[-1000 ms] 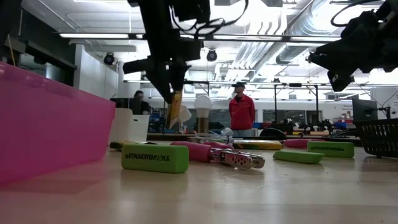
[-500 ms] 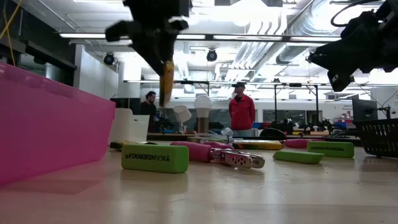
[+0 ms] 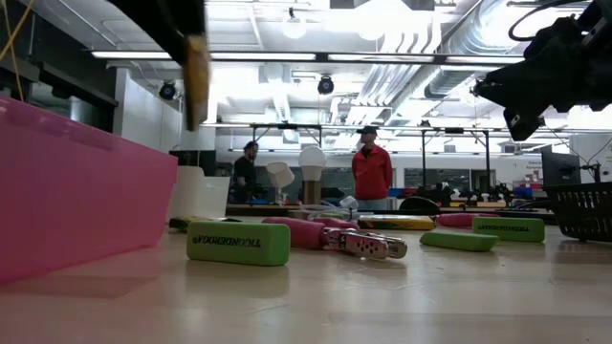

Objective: Pick & Place School Supplies
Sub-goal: Put the top left crayon box into the pink bin

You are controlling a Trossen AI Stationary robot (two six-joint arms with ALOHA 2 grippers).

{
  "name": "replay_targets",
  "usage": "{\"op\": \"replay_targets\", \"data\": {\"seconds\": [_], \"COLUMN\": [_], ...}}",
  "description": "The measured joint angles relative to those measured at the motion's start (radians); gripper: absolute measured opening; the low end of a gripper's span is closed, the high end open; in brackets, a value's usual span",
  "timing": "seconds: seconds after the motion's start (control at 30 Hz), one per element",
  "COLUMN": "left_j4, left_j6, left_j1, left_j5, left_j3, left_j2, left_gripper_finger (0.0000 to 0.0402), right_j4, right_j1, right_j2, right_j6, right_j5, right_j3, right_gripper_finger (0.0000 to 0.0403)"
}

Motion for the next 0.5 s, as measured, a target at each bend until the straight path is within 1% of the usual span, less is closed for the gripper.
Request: {"op": "replay_targets", "data": {"seconds": [0.27, 0.37, 0.5], "left_j4": [-0.019, -0.033, -0.057], "left_j6": [-0.221, -0.312, -0.4], "left_j1": [-0.176, -0.228, -0.277], "left_j5": [-0.003, -0.004, -0.003], "left_j3": [0.0, 0.0, 0.0], "left_j2": [0.0, 0.006, 0.045], "left_gripper_finger": [0.0133, 0.0133, 0.0133], "right_j4": [0.0, 0.0, 0.0], "right_j1": [0.0, 0.0, 0.0], "right_j2": [0.0, 0.0, 0.0], "right_j6": [0.0, 0.0, 0.0], "right_j5": [0.0, 0.0, 0.0], "right_j3": [0.0, 0.0, 0.0], "right_gripper_finger": [0.0101, 0.0101, 0.0101]}}
